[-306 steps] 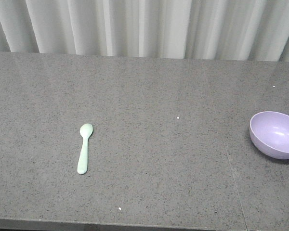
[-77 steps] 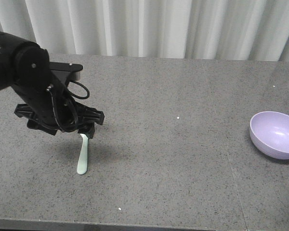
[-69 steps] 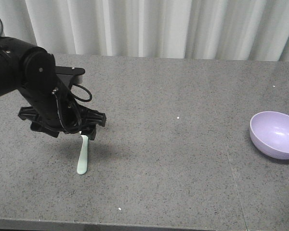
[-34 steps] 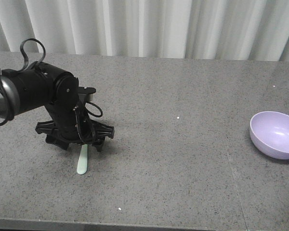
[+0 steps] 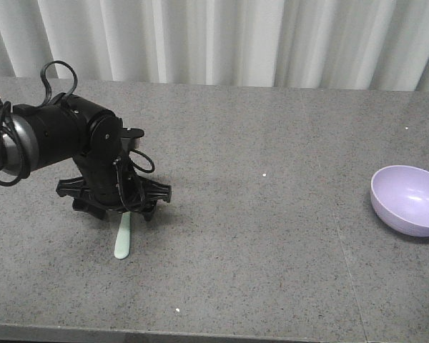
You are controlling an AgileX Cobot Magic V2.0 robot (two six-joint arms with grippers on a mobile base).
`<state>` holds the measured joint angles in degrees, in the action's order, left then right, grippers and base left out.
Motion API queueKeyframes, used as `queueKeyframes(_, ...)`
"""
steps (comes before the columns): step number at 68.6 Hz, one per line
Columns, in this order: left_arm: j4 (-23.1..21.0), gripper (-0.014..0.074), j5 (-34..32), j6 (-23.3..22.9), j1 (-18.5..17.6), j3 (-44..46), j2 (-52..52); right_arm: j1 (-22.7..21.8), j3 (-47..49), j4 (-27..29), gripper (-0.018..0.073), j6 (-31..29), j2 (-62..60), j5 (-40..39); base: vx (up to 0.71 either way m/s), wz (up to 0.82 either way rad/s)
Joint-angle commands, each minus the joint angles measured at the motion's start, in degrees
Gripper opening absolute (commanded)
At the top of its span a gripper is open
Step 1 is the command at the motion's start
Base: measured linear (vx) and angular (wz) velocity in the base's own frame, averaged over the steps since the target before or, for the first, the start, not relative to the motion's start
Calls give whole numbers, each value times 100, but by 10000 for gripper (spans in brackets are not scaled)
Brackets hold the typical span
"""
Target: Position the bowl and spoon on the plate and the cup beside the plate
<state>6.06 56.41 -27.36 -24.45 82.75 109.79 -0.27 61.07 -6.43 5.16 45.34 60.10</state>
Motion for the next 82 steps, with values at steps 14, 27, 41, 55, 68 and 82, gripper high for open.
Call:
queueKeyframes(14, 56, 217, 131, -71, -38, 82, -122, 4, 156, -63, 538, -2, 30, -411, 0, 0)
queueKeyframes(27, 61, -10, 143, -49, -38, 82, -122, 4, 156, -63, 538, -2, 30, -425, 0, 0)
queueKeyframes(41, 67, -9, 143, -12, -38, 82, -132, 4, 156, -63, 538, -2, 30, -425, 0, 0)
queueKeyframes(55, 145, -8, 125, -6, -32, 82, -523, 4, 156, -63, 538, -2, 30, -425, 0, 0)
queueKeyframes(68, 231, -8, 200, -6, -32, 82, -1249, 4, 156, -63, 538, -2, 30, -425, 0, 0)
queueKeyframes(82, 238, -8, 413, 107, -32, 82, -2153, 4, 156, -63, 538, -2, 30, -405, 0, 0)
